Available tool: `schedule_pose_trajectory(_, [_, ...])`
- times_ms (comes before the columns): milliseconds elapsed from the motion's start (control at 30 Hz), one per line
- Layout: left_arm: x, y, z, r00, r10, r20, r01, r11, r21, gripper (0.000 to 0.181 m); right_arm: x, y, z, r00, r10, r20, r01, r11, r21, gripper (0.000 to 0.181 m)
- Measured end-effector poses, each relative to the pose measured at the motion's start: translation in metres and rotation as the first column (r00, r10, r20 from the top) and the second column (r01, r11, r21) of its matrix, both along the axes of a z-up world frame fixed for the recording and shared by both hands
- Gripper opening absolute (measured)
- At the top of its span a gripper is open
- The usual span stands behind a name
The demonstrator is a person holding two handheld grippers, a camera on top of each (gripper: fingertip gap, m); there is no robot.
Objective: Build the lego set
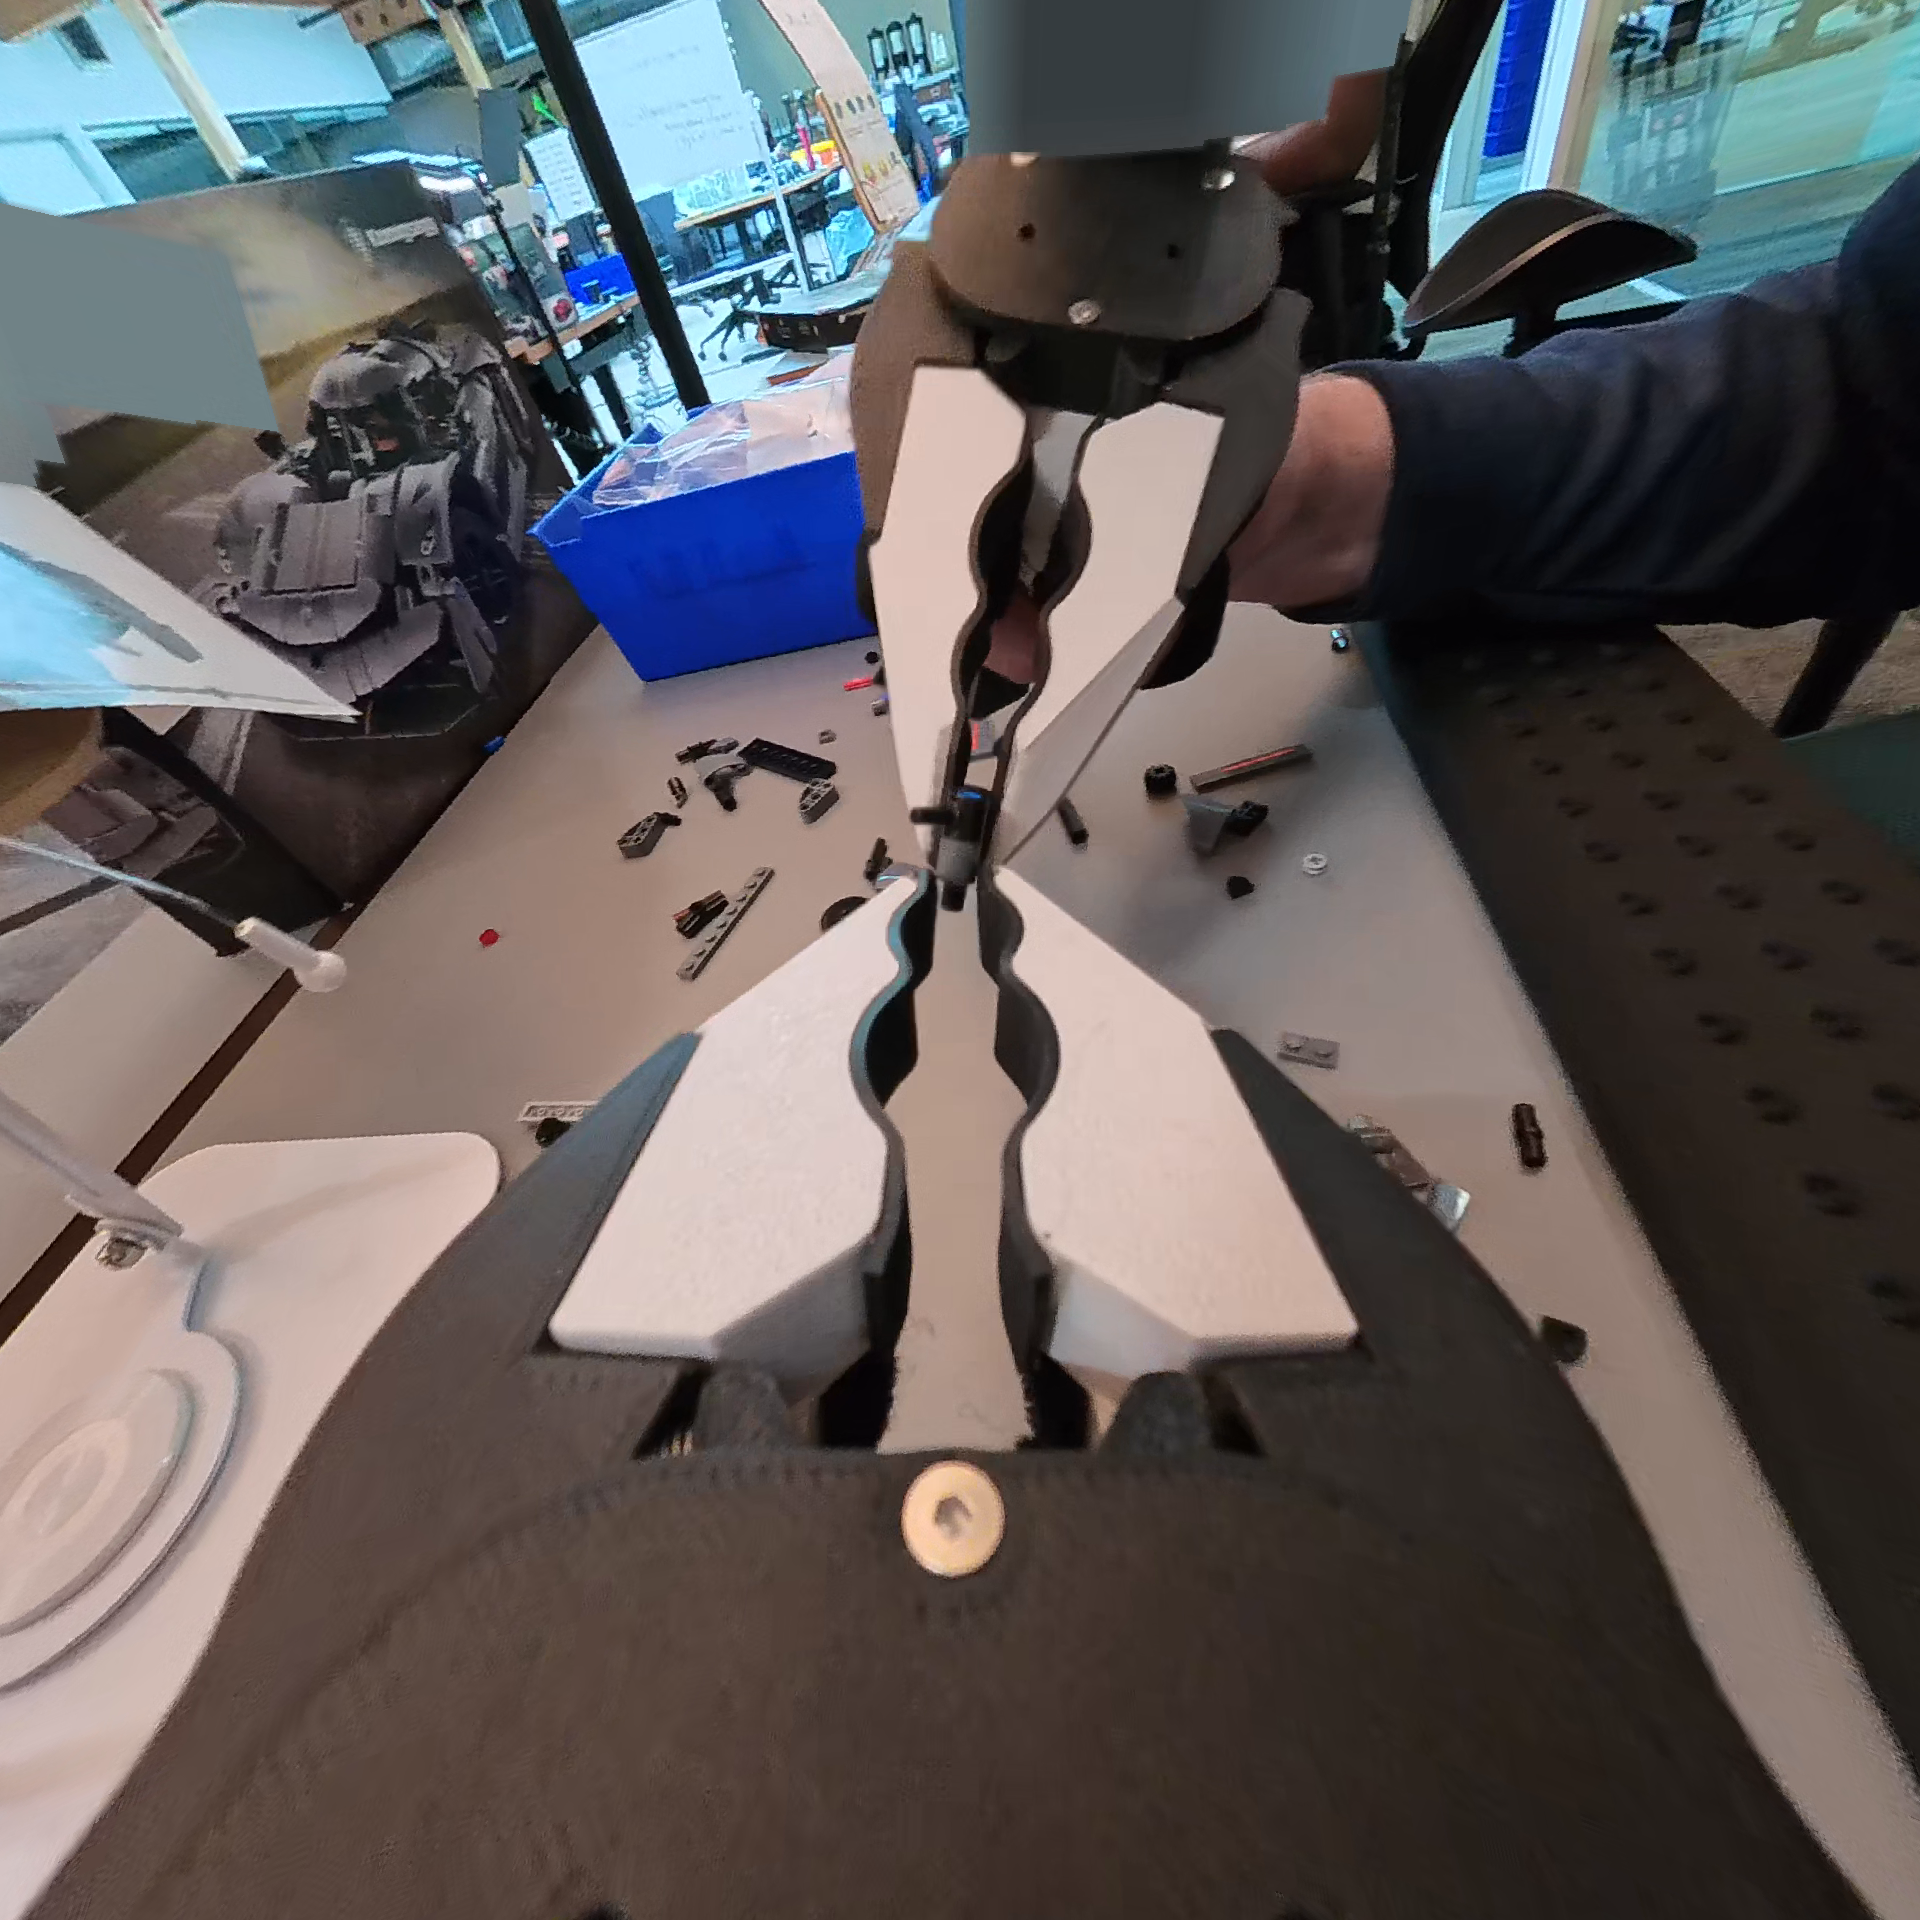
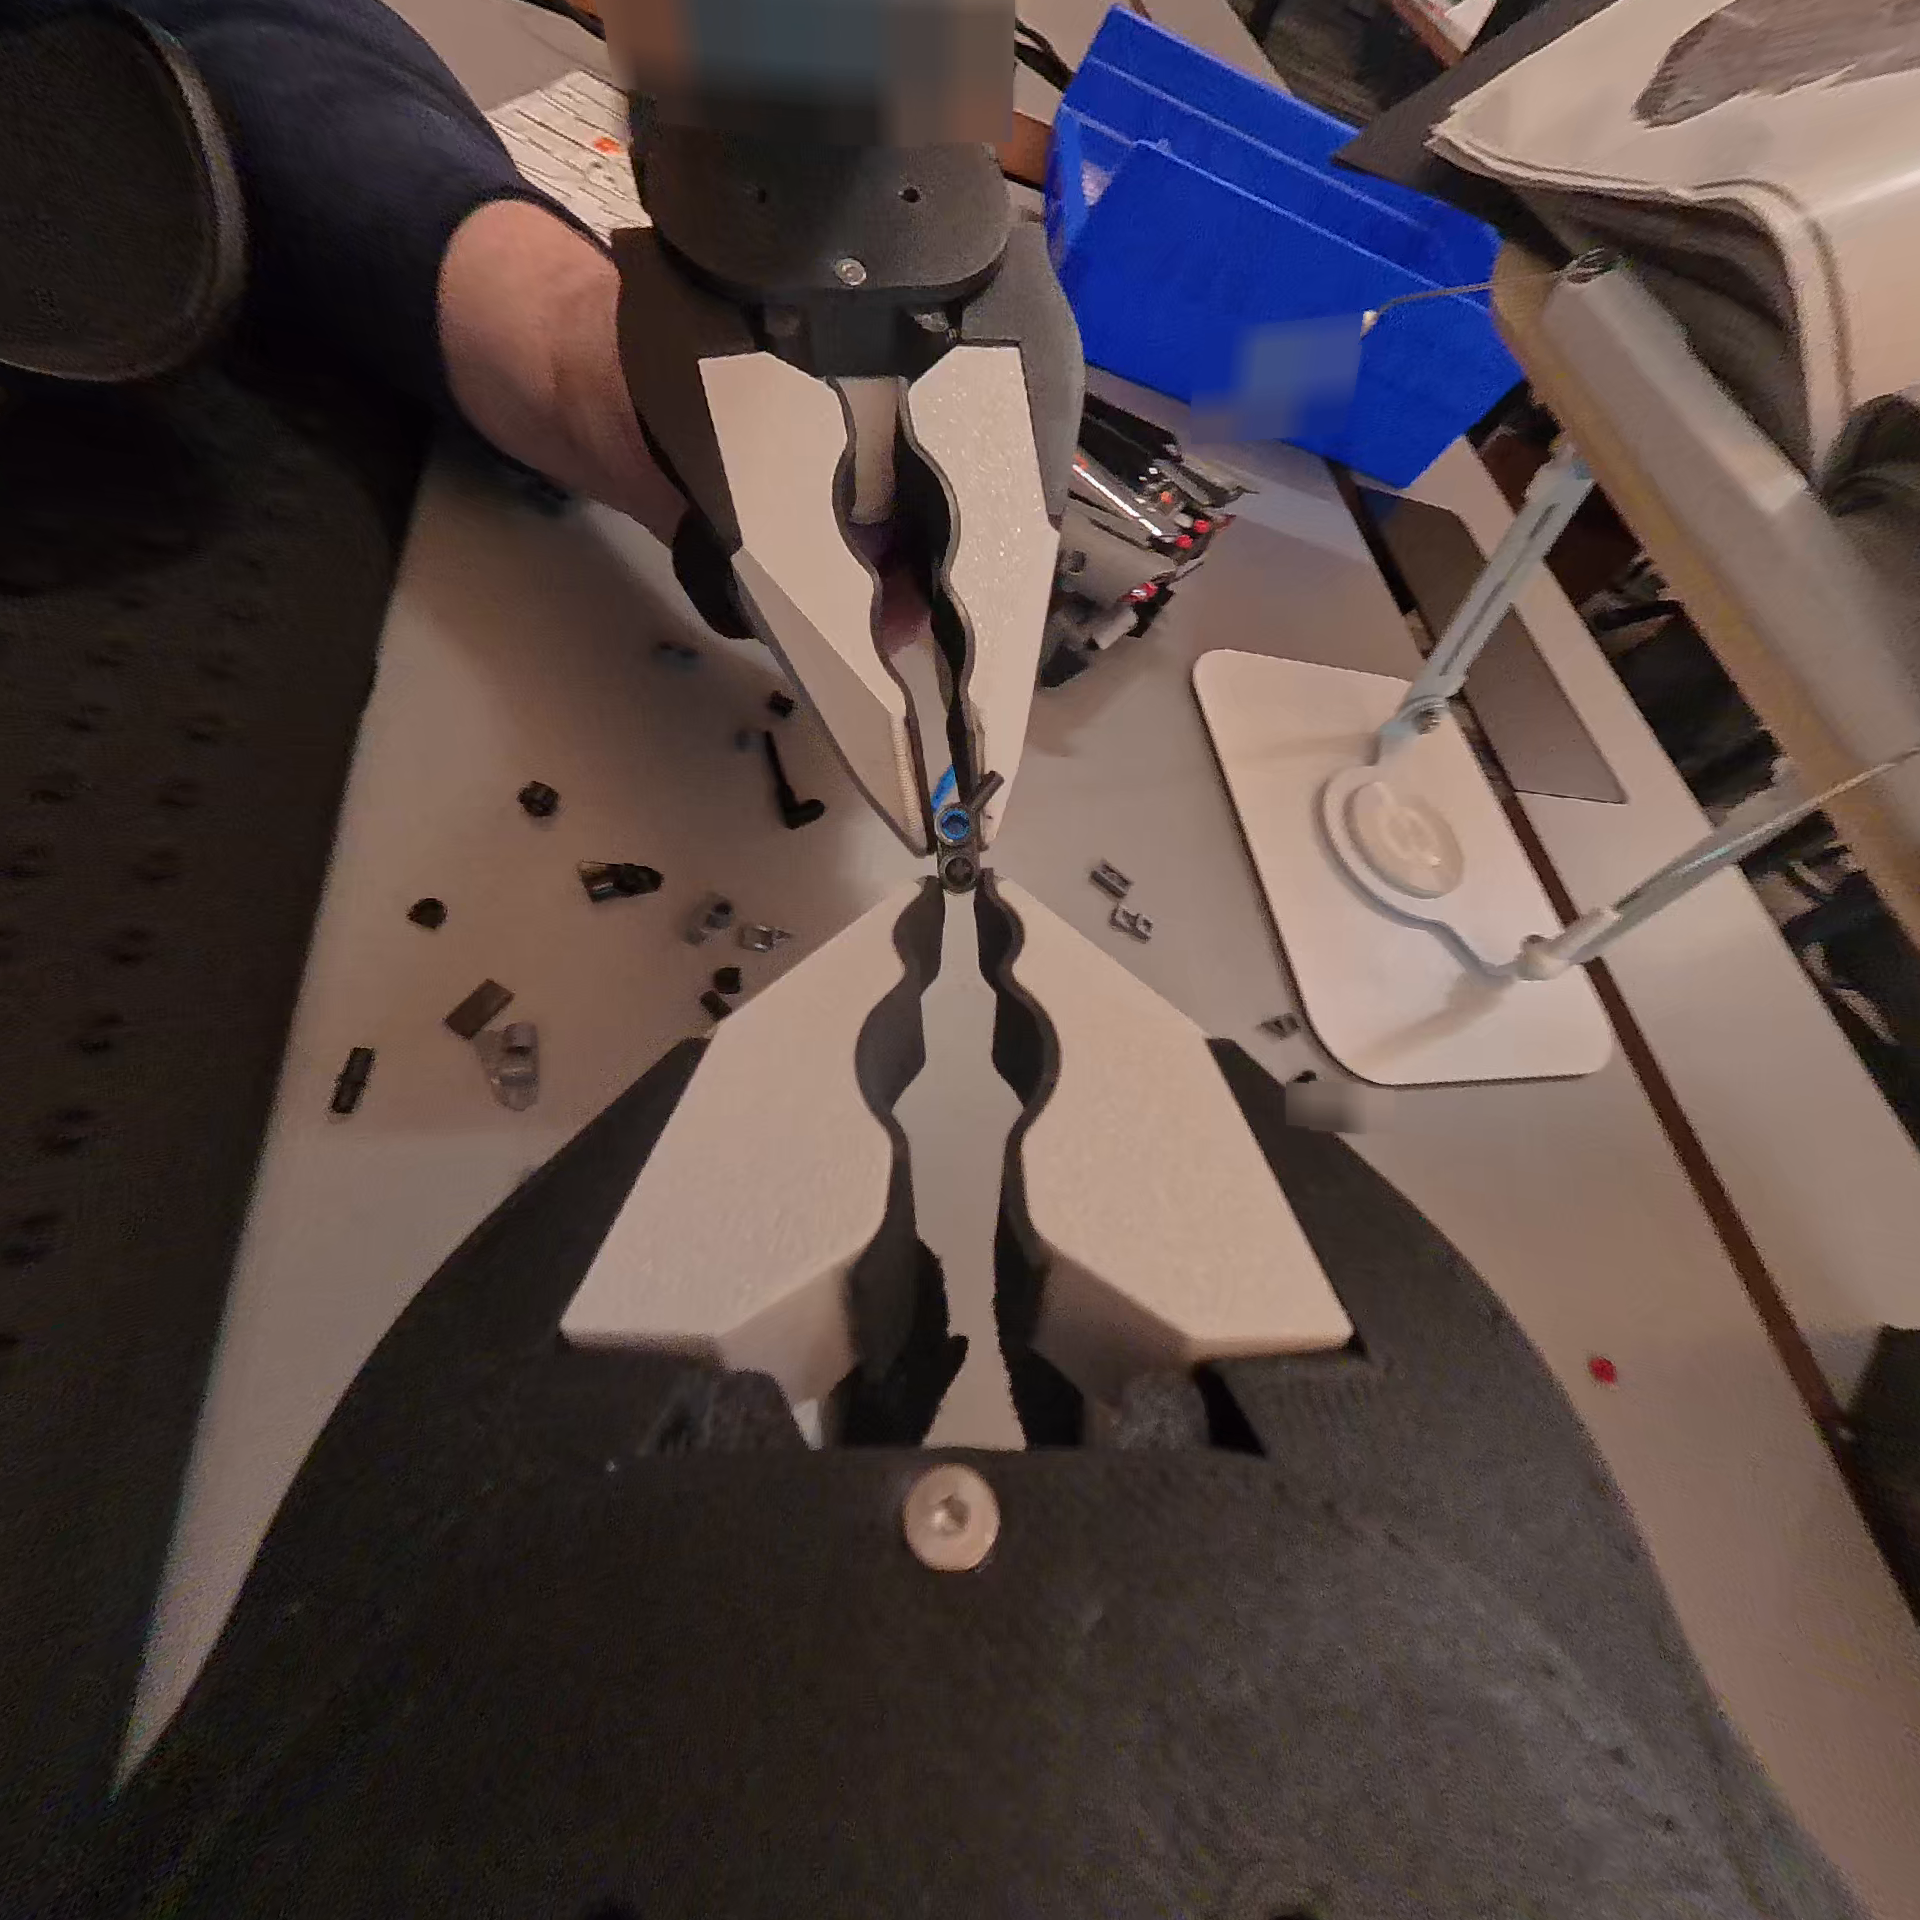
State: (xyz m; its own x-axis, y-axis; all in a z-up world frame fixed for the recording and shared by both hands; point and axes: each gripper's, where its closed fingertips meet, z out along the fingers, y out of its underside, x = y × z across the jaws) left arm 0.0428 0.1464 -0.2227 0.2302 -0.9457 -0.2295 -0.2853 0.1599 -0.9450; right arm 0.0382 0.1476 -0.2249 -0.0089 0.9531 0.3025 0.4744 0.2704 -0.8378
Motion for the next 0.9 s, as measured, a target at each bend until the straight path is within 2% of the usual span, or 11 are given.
schedule_pose_trajectory(267, [-0.010, 0.019, -0.003, 0.996, 0.090, 0.016, -0.089, 0.995, -0.041, 0.012, 0.010, 0.015, 0.005, 0.997, -0.072, 0.002, 0.072, 0.990, 0.118, 0.003])
schedule_pose_trajectory(367, [-0.015, 0.026, -0.004, 0.992, 0.123, 0.023, -0.121, 0.991, -0.060, 0.011, 0.018, 0.023, -0.015, 0.989, -0.099, 0.109, 0.080, 0.983, 0.163, 0.003])
schedule_pose_trajectory(433, [-0.018, 0.030, -0.005, 0.989, 0.147, 0.020, -0.146, 0.987, -0.066, 0.011, 0.023, 0.020, -0.038, 0.974, -0.069, 0.215, 0.045, 0.992, 0.117, 0.003])
schedule_pose_trajectory(467, [-0.019, 0.032, -0.006, 0.988, 0.152, 0.020, -0.151, 0.986, -0.071, 0.011, 0.027, 0.017, -0.053, 0.958, -0.049, 0.284, 0.031, 0.997, 0.069, 0.004])
schedule_pose_trajectory(567, [-0.019, 0.032, -0.007, 0.989, 0.148, 0.021, -0.146, 0.986, -0.082, 0.010, 0.036, 0.016, -0.084, 0.901, -0.039, 0.433, 0.001, 0.996, 0.088, 0.004])
schedule_pose_trajectory(767, [-0.017, 0.029, -0.011, 0.991, 0.133, -0.002, -0.133, 0.988, -0.080, 0.008, 0.042, 0.017, -0.104, 0.853, -0.044, 0.521, -0.012, 0.995, 0.104, 0.004])
schedule_pose_trajectory(900, [-0.017, 0.029, -0.011, 0.991, 0.132, -0.002, -0.131, 0.988, -0.079, 0.007, 0.043, 0.016, -0.106, 0.847, -0.043, 0.530, -0.033, 0.991, 0.133, 0.004])
